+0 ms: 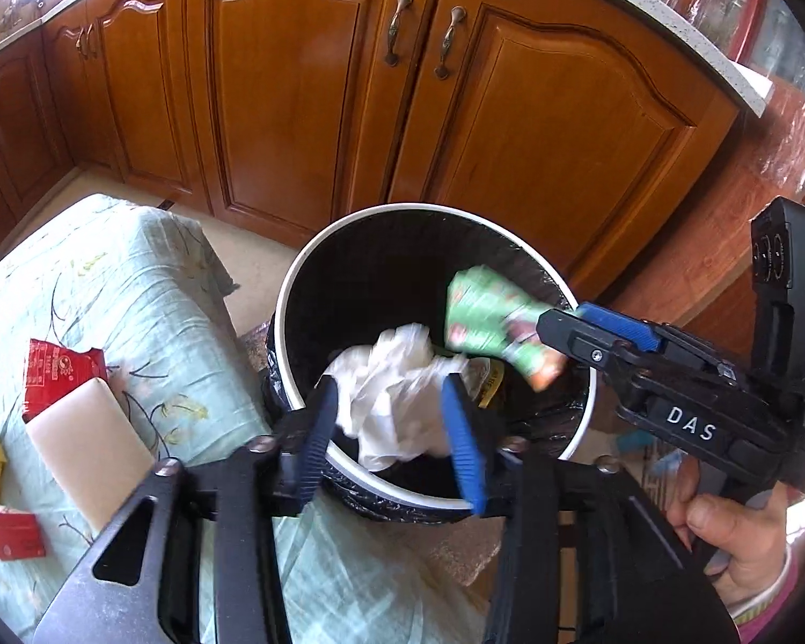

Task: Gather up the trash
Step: 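Carry both items over the bin and open both tools to drop them, then move both tools back toward the milk carton and white foam block, then grasp the white foam block with the right tool while the left tool grasps the red-and-white milk carton, then carry both items over the bin and open both tools to drop them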

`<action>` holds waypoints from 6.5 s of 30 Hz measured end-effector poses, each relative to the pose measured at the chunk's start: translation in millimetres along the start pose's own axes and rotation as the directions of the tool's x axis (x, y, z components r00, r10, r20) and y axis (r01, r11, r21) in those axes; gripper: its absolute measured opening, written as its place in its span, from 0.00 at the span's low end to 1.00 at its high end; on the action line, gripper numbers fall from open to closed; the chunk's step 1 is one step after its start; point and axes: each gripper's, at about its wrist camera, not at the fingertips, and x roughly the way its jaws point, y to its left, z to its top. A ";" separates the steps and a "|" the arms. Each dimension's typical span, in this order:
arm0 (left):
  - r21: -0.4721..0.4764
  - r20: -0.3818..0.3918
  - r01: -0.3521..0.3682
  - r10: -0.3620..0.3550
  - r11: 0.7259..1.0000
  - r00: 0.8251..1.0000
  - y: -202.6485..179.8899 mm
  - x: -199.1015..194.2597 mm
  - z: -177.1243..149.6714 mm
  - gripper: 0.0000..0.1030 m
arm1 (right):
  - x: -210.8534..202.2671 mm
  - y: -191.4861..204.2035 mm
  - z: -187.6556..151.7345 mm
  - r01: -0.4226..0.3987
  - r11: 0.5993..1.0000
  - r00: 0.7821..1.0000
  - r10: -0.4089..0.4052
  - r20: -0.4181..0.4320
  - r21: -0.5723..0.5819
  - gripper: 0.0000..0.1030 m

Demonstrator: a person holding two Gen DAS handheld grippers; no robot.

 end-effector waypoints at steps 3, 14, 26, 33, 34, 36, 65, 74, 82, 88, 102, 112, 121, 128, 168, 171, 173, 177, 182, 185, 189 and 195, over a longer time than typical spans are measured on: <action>-0.011 0.005 0.003 -0.003 1.000 1.000 1.4 -2.9 -4.0 0.42 | -10.3 -5.8 -5.9 -0.014 1.000 0.999 0.013 0.029 0.025 0.50; -0.127 0.126 0.007 0.009 0.992 0.992 21.4 -68.7 -69.1 0.55 | -51.8 0.7 -52.7 -0.155 0.982 0.981 0.141 0.133 0.105 0.69; -0.365 0.154 -0.066 0.130 0.929 0.979 115.2 -132.8 -146.8 0.58 | -48.0 83.7 -77.1 -0.283 0.959 0.956 0.282 0.080 -0.003 0.70; -0.468 0.155 -0.069 0.159 0.881 0.975 165.7 -144.7 -157.2 0.66 | -22.6 132.0 -84.1 -0.305 0.949 0.952 0.306 -0.001 -0.085 0.70; -0.478 0.151 -0.073 0.164 0.875 0.975 170.1 -144.8 -156.2 0.67 | -18.5 136.7 -83.6 -0.307 0.947 0.952 0.308 -0.007 -0.092 0.70; -0.493 0.146 -0.077 0.170 0.866 0.975 180.3 -142.8 -152.6 0.67 | -11.9 146.2 -80.0 -0.315 0.942 0.949 0.316 -0.013 -0.119 0.70; -0.619 -0.011 -0.068 0.078 0.783 0.997 235.5 -63.7 -120.5 0.14 | 80.4 201.5 -63.3 -0.291 0.923 0.952 0.253 -0.173 -0.251 0.48; -0.509 -0.001 -0.034 0.039 0.860 0.999 221.6 -103.9 -158.8 0.11 | 47.4 190.8 -77.3 -0.335 0.918 0.938 0.305 -0.162 -0.211 0.47; -0.420 -0.075 -0.082 0.055 0.904 0.996 206.6 -124.8 -207.7 0.19 | 40.5 185.6 -93.1 -0.362 0.914 0.926 0.330 -0.182 -0.182 0.47; -0.451 -0.014 -0.188 0.203 0.872 0.979 202.2 -143.2 -199.4 0.84 | 39.9 185.4 -95.5 -0.375 0.912 0.921 0.345 -0.183 -0.168 0.47; -0.345 -0.035 -0.367 0.379 0.864 0.925 236.2 -154.4 -200.9 0.84 | 29.5 187.2 -93.7 -0.398 0.904 0.913 0.374 -0.162 -0.153 0.48; -0.317 -0.037 -0.358 0.366 0.878 0.930 236.8 -127.2 -188.7 0.45 | 26.0 190.4 -99.7 -0.387 0.909 0.919 0.365 -0.150 -0.155 0.47; -0.251 0.059 -0.227 0.249 0.941 0.967 166.8 -136.4 -168.1 0.45 | 1.7 160.8 -100.0 -0.347 0.929 0.937 0.336 -0.102 -0.129 0.47; -0.148 0.082 -0.146 0.159 0.978 0.984 105.4 -116.1 -139.5 0.45 | -19.4 120.8 -97.4 -0.287 0.954 0.958 0.282 -0.059 -0.093 0.47; 0.101 0.039 -0.065 0.061 0.993 0.997 -9.6 -21.2 -0.9 0.45 | -11.4 17.2 -11.7 -0.028 0.998 1.000 0.028 -0.014 -0.063 0.48; 0.106 0.025 -0.065 0.062 0.992 0.998 -12.4 -12.8 3.2 0.45 | -6.1 14.3 -10.0 -0.023 0.998 0.999 0.021 -0.028 -0.065 0.48; 0.108 0.019 -0.067 0.065 0.992 0.998 -11.2 -8.1 5.7 0.45 | -2.5 13.9 -8.2 -0.022 0.997 0.999 0.019 -0.035 -0.068 0.48; 0.111 0.001 -0.064 0.064 0.992 0.998 -11.6 1.7 9.9 0.45 | 2.7 8.9 -3.5 -0.022 0.998 0.999 0.019 -0.048 -0.061 0.51; 0.108 -0.015 -0.066 0.068 0.992 0.998 -14.2 4.6 9.6 0.48 | 0.1 4.1 0.6 -0.033 0.999 0.999 0.031 -0.043 -0.032 0.53; 0.097 0.004 -0.059 0.059 0.994 0.998 -13.9 -1.7 6.1 0.54 | -6.8 0.6 -3.2 -0.040 0.999 0.999 0.040 -0.021 -0.009 0.56; 0.051 0.035 -0.046 0.044 0.998 0.998 -2.8 -18.8 -6.0 0.55 | -17.1 0.1 -10.9 -0.061 0.998 0.998 0.061 0.011 0.020 0.60; -0.034 0.076 -0.052 0.055 0.998 0.996 23.9 -46.5 -40.6 0.56 | -32.4 13.9 -34.9 -0.133 0.989 0.989 0.128 0.068 0.060 0.74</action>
